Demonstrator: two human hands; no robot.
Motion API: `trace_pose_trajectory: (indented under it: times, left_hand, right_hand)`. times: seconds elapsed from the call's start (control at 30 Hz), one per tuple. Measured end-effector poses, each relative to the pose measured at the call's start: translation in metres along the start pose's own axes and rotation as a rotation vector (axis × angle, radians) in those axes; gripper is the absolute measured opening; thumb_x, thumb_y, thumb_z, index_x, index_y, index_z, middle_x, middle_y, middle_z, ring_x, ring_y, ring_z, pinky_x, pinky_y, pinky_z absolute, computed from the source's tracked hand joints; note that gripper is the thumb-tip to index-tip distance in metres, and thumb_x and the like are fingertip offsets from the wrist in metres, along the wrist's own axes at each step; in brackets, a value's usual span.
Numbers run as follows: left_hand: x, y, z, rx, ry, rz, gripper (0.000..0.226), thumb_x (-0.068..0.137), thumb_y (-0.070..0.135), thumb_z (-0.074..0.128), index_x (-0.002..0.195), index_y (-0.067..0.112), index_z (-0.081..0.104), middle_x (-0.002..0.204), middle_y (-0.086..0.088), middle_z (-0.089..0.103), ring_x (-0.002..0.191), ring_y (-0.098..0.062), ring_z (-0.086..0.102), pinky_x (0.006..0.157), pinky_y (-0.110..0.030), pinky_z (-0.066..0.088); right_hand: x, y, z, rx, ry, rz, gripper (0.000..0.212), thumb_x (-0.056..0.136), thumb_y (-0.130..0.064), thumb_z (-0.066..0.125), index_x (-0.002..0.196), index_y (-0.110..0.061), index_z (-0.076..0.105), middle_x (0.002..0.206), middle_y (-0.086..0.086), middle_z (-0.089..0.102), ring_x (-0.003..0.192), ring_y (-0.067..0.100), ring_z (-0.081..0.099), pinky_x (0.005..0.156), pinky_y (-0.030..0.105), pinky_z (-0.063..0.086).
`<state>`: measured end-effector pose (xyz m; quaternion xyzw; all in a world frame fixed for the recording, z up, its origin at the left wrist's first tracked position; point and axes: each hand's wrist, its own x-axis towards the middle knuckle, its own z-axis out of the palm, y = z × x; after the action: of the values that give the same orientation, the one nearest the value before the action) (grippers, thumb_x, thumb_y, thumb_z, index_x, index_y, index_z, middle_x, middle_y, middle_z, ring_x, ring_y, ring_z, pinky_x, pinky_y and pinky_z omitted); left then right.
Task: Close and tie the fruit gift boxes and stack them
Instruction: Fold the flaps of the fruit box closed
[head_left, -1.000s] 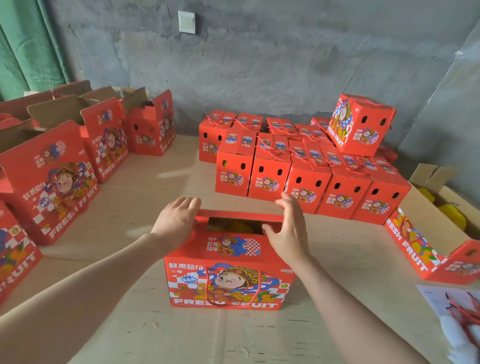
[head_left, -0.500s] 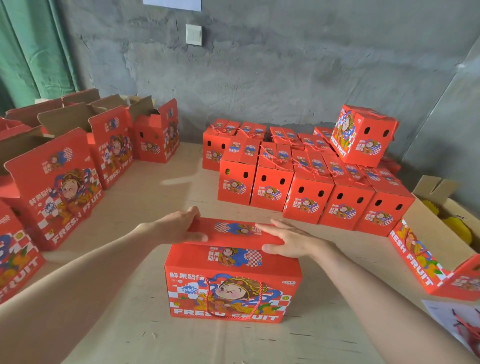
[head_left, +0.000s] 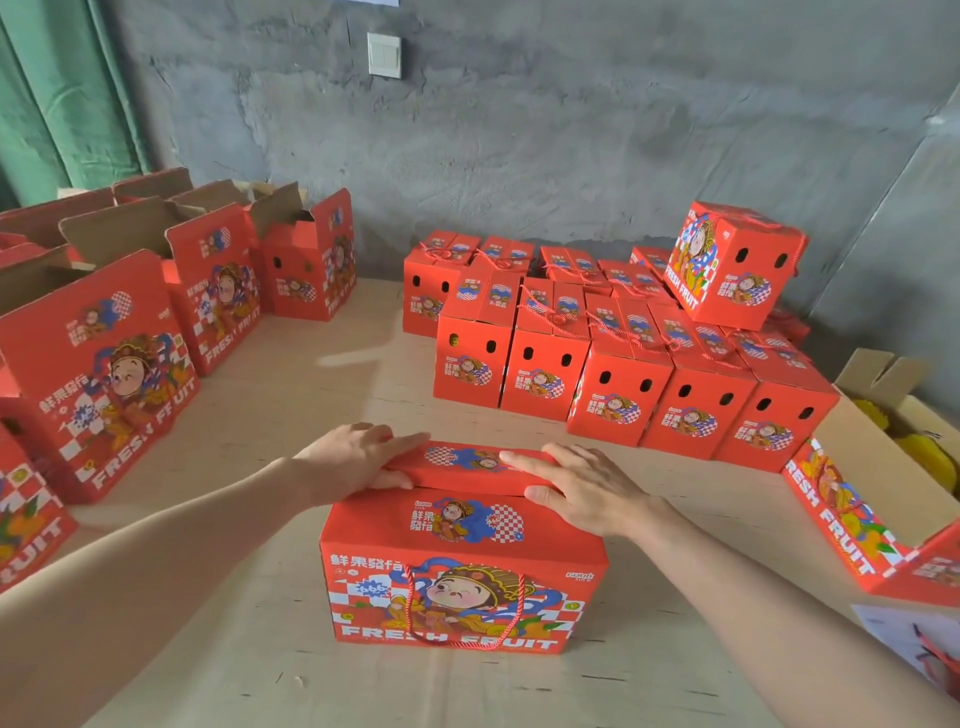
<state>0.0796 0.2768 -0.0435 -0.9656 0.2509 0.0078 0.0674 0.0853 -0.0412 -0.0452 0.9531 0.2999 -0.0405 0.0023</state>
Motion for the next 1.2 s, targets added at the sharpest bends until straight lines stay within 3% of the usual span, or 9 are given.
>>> trace_pose_trajectory:
  times: [0.13,0.27,0.37,0.47,0.53,0.67,0.9,1.07,1.2]
  left_hand:
    - [-0.001,-0.002,-0.007,-0.033,-0.013,0.049,0.087,0.073,0.074,0.007,0.151,0.034,0.013,0.123,-0.004,0.052,0.115,-0.021,0.05,0.1,-0.031,0.037]
    - [0.005,0.001,-0.006,0.037,-0.032,0.048,0.066,0.092,0.066,0.019,0.15,0.039,0.003,0.119,-0.007,0.053,0.108,-0.024,0.054,0.098,-0.035,0.04]
    - [0.013,0.01,-0.006,0.075,-0.057,-0.001,0.087,0.072,0.083,-0.004,0.148,0.043,0.001,0.117,-0.011,0.052,0.103,-0.026,0.056,0.098,-0.038,0.037]
    - [0.014,0.015,-0.003,-0.074,-0.067,-0.046,0.117,0.048,0.095,-0.015,0.148,0.039,0.01,0.129,-0.009,0.049,0.116,-0.025,0.051,0.105,-0.038,0.031]
    - [0.013,0.014,0.001,-0.156,-0.075,-0.031,0.118,0.05,0.095,-0.012,0.149,0.035,0.012,0.141,-0.002,0.042,0.126,-0.022,0.044,0.109,-0.037,0.028]
    - [0.014,0.012,0.003,-0.155,-0.072,0.005,0.105,0.061,0.089,-0.007,0.15,0.036,0.008,0.141,0.001,0.041,0.125,-0.021,0.042,0.107,-0.036,0.031]
    - [0.011,0.013,0.002,-0.146,-0.022,0.013,0.107,0.057,0.09,-0.013,0.149,0.041,0.01,0.139,0.003,0.043,0.123,-0.019,0.044,0.106,-0.033,0.032]
    - [0.011,0.011,0.002,-0.18,-0.014,0.01,0.115,0.051,0.092,-0.021,0.149,0.042,0.01,0.139,0.004,0.042,0.123,-0.018,0.043,0.105,-0.032,0.032]
    - [0.012,0.01,0.001,-0.162,-0.024,0.028,0.111,0.052,0.091,-0.02,0.149,0.043,0.005,0.139,0.004,0.04,0.124,-0.017,0.041,0.107,-0.032,0.029]
  right_hand:
    - [0.002,0.002,-0.003,-0.028,-0.019,-0.035,0.049,0.088,-0.065,0.007,0.133,-0.063,-0.013,0.136,0.01,0.042,0.13,0.026,0.037,0.109,0.04,0.027]
    - [0.001,0.002,0.0,-0.009,0.026,-0.028,0.045,0.097,-0.058,0.015,0.133,-0.063,-0.011,0.129,0.007,0.044,0.125,0.025,0.04,0.106,0.038,0.027]
    - [-0.001,-0.004,0.003,0.015,0.053,-0.007,0.046,0.1,-0.053,0.021,0.133,-0.064,-0.009,0.121,0.004,0.044,0.119,0.024,0.042,0.104,0.036,0.027]
    - [-0.002,-0.007,0.002,0.019,0.032,0.019,0.046,0.1,-0.052,0.02,0.132,-0.064,-0.01,0.13,0.006,0.042,0.125,0.024,0.038,0.107,0.038,0.025]
    - [-0.003,-0.008,-0.001,-0.006,0.01,0.03,0.046,0.1,-0.052,0.019,0.134,-0.063,-0.011,0.143,0.008,0.036,0.133,0.027,0.032,0.112,0.041,0.019]
    - [0.0,-0.023,0.002,-0.031,-0.047,0.092,0.05,0.098,-0.057,0.017,0.142,-0.057,-0.007,0.158,0.018,0.014,0.146,0.032,0.012,0.118,0.05,0.001]
    - [0.009,-0.042,0.011,0.031,0.084,0.18,0.047,0.096,-0.06,0.01,0.142,-0.059,0.003,0.138,0.016,0.039,0.128,0.029,0.035,0.106,0.045,0.024]
    - [0.011,-0.034,0.007,0.025,0.036,0.119,0.059,0.083,-0.071,-0.002,0.141,-0.061,0.002,0.133,0.014,0.04,0.126,0.03,0.035,0.103,0.044,0.027]
    - [0.012,-0.029,0.002,0.004,-0.007,0.088,0.059,0.083,-0.069,0.003,0.142,-0.06,0.002,0.132,0.015,0.038,0.123,0.033,0.035,0.102,0.044,0.026]
